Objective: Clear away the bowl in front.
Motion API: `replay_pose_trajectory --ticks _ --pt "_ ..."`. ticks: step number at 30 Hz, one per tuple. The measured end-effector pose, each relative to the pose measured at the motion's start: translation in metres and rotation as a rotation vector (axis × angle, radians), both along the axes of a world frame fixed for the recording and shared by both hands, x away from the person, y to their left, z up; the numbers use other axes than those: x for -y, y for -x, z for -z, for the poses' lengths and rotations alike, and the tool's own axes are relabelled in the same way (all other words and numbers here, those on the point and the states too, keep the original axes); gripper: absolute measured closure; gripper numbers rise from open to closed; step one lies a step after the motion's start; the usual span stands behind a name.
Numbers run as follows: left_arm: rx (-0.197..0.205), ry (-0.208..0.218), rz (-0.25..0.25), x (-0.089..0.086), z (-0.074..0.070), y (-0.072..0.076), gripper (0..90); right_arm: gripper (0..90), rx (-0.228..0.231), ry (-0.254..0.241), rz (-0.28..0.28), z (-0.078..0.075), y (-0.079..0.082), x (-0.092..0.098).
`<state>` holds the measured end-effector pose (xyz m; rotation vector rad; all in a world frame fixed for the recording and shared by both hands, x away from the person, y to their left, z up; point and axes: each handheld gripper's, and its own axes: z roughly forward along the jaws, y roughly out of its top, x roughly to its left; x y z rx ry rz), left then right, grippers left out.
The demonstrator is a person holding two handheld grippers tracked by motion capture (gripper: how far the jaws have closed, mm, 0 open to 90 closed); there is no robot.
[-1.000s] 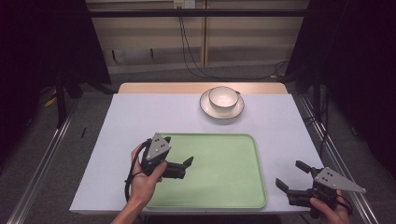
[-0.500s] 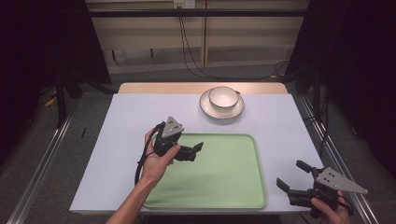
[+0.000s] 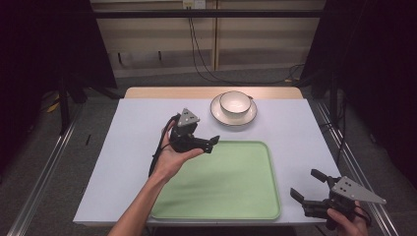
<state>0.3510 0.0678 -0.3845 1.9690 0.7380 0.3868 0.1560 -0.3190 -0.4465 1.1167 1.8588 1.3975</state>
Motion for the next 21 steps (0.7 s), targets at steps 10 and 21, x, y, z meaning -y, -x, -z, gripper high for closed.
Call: replay_pose_trajectory --ticks 10,21 --pt "-0.035 -0.014 -0.011 0.012 -0.005 -0.024 6.2 3.2 -0.002 -0.008 -0.010 0.000 0.000 0.000" --pt "-0.063 -0.065 -0.002 0.025 0.002 -0.053 10.7 3.0 0.008 0.003 -0.028 0.000 0.000 -0.002"
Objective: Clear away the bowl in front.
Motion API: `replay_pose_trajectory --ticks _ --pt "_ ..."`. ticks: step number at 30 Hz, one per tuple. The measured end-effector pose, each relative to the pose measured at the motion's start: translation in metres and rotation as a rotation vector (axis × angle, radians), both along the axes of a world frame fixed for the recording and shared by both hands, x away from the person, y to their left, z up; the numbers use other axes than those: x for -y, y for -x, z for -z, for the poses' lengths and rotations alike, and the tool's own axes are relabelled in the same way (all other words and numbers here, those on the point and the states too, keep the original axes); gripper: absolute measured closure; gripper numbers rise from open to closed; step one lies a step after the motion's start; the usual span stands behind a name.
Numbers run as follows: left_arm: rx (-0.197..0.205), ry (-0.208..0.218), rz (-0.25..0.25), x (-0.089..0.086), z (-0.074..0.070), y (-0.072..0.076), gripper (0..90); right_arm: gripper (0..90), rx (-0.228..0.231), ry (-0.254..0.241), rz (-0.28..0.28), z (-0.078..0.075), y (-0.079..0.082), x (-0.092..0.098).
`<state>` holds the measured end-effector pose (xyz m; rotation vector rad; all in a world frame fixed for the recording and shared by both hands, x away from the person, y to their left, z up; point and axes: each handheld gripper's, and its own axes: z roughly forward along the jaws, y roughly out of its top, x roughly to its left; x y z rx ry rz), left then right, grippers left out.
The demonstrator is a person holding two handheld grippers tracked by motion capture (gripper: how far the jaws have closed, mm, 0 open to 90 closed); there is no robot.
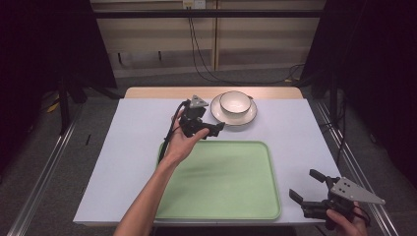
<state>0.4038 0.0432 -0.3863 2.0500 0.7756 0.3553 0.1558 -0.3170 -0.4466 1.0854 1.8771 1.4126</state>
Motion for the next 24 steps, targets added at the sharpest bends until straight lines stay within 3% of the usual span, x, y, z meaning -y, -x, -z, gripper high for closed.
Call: replay_pose_trajectory --ticks 1,3,4,8,9,14,18,24 --pt "0.007 0.019 -0.015 0.003 0.000 -0.005 9.2 3.0 -0.004 -0.002 0.000 0.000 0.000 0.000" --pt "0.013 0.002 -0.011 0.004 -0.001 -0.009 10.0 3.0 -0.005 -0.001 -0.003 0.000 0.000 0.000" --pt "0.010 0.021 -0.024 0.006 -0.001 -0.012 9.9 3.0 -0.002 0.000 -0.002 0.000 0.000 0.000" --pt "-0.022 0.023 -0.057 0.014 -0.002 -0.028 11.7 2.6 -0.002 0.000 -0.007 0.000 0.000 0.000" --pt "-0.025 0.005 -0.052 0.016 -0.003 -0.031 11.7 2.6 -0.002 0.000 -0.007 0.000 0.000 0.000" --pt "-0.083 0.032 -0.038 0.024 -0.008 -0.047 13.1 2.6 -0.004 -0.006 -0.007 0.000 0.001 0.000" --pt "-0.101 0.024 -0.035 0.031 -0.011 -0.060 13.4 2.6 -0.007 -0.011 -0.010 0.001 0.001 0.001" --pt "-0.096 -0.044 -0.044 0.043 -0.012 -0.075 14.5 2.6 -0.001 -0.003 -0.021 0.001 0.002 0.001"
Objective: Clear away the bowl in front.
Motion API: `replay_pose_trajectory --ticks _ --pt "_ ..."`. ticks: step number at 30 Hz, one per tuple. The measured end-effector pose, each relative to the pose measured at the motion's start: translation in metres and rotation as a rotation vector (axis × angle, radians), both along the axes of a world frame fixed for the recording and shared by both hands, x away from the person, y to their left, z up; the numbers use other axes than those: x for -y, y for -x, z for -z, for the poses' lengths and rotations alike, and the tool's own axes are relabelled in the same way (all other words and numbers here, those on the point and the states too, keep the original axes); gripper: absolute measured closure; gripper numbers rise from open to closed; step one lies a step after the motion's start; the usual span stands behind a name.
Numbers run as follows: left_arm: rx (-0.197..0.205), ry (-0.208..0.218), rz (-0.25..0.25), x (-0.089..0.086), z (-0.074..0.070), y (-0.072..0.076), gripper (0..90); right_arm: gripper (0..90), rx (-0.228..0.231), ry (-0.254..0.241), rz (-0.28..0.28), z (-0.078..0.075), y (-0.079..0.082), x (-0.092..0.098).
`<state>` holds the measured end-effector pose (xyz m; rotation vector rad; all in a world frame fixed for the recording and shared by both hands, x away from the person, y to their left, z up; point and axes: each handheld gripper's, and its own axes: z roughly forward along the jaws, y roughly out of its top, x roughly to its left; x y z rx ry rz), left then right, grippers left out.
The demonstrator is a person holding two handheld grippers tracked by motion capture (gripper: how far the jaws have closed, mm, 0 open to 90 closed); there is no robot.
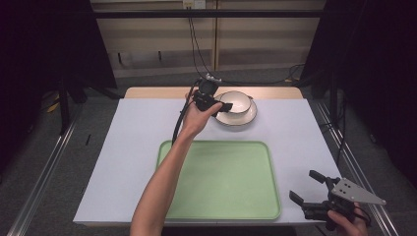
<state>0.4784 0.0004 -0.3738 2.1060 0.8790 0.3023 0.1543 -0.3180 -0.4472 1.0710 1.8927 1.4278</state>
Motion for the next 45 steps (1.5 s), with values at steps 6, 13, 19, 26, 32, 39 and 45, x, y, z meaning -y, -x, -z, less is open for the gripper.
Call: replay_pose_trajectory --ticks 6,13,19,26,32,39,45 --pt "-0.008 -0.013 -0.002 0.005 0.003 -0.018 14.8 2.6 -0.002 0.000 -0.006 0.000 0.000 0.000" --pt "-0.075 -0.059 -0.016 0.008 0.017 -0.045 19.8 2.6 -0.001 0.000 -0.014 0.001 0.001 0.000" --pt "-0.126 -0.092 -0.043 0.014 0.027 -0.055 23.0 2.6 -0.004 0.001 -0.019 0.001 0.001 0.000" --pt "-0.140 -0.140 -0.074 0.026 0.032 -0.062 39.2 2.6 -0.003 0.000 -0.025 0.001 0.002 0.001" --pt "-0.220 -0.132 -0.097 0.020 0.047 -0.073 45.1 2.6 -0.003 0.002 -0.025 0.001 0.002 0.000" --pt "-0.289 -0.106 -0.092 0.025 0.054 -0.079 54.8 2.6 -0.007 0.001 -0.027 0.002 0.002 0.001" --pt "-0.341 -0.146 -0.090 0.030 0.055 -0.084 61.2 2.6 -0.012 0.000 -0.036 0.002 0.002 0.001"
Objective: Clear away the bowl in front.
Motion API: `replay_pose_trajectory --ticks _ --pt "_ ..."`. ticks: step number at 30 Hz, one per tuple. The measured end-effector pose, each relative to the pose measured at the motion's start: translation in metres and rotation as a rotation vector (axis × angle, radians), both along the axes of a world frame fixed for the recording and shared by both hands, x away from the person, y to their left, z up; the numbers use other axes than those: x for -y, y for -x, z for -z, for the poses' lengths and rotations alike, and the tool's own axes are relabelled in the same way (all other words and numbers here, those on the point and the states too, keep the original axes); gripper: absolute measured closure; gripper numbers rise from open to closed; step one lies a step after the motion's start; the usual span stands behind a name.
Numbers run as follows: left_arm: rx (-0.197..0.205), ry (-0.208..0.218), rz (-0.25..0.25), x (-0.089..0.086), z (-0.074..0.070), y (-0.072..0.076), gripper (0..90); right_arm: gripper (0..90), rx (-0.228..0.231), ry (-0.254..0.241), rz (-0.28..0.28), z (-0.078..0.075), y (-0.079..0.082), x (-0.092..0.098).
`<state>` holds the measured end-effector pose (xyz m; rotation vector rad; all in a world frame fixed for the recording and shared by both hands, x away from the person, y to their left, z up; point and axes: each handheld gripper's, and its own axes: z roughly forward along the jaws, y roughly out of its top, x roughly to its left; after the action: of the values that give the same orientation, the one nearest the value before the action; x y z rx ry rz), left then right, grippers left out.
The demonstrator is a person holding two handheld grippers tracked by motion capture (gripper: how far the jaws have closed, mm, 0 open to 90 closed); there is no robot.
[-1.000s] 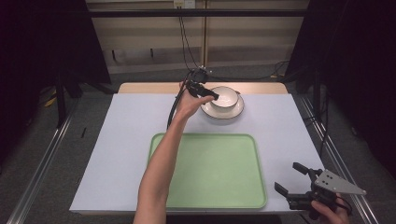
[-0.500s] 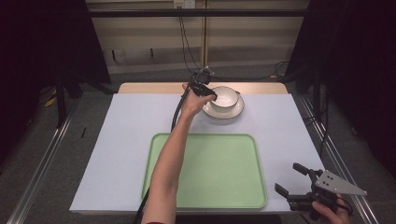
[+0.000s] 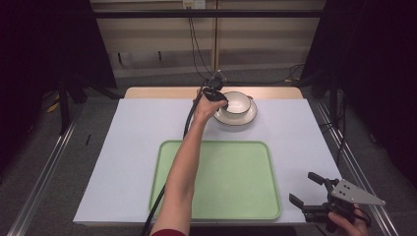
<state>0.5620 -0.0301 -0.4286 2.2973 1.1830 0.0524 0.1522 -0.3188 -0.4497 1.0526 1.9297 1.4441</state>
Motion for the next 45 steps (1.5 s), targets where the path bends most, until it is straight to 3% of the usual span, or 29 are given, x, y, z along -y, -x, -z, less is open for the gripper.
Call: replay_pose_trajectory --ticks 5,11,19,29,32,35,41,45 --pt "-0.013 0.019 -0.016 -0.002 0.001 -0.001 64.9 2.6 -0.001 -0.004 0.002 0.000 0.000 0.000" --pt "-0.046 0.049 -0.038 -0.005 0.004 -0.002 76.9 2.6 -0.002 -0.004 0.002 0.000 0.000 0.000" --pt "-0.088 0.056 -0.063 -0.001 0.011 -0.004 79.4 2.6 -0.003 -0.004 0.003 0.000 0.000 0.000" --pt "-0.061 0.056 -0.089 0.002 0.012 -0.003 82.4 2.6 -0.004 -0.004 0.001 0.000 0.000 0.000" --pt "-0.064 0.056 -0.084 -0.001 0.012 -0.004 83.0 2.6 -0.006 -0.004 -0.001 0.000 0.000 0.000" --pt "-0.043 0.057 -0.078 -0.001 0.013 -0.003 83.1 2.6 -0.008 -0.008 0.000 0.000 0.000 0.001" --pt "-0.058 0.085 -0.097 0.000 0.011 -0.003 82.8 2.6 -0.003 -0.007 0.002 0.000 0.000 0.001" --pt "-0.064 0.065 -0.086 -0.004 0.009 -0.003 82.8 2.6 -0.004 -0.006 0.000 0.000 0.000 0.000"
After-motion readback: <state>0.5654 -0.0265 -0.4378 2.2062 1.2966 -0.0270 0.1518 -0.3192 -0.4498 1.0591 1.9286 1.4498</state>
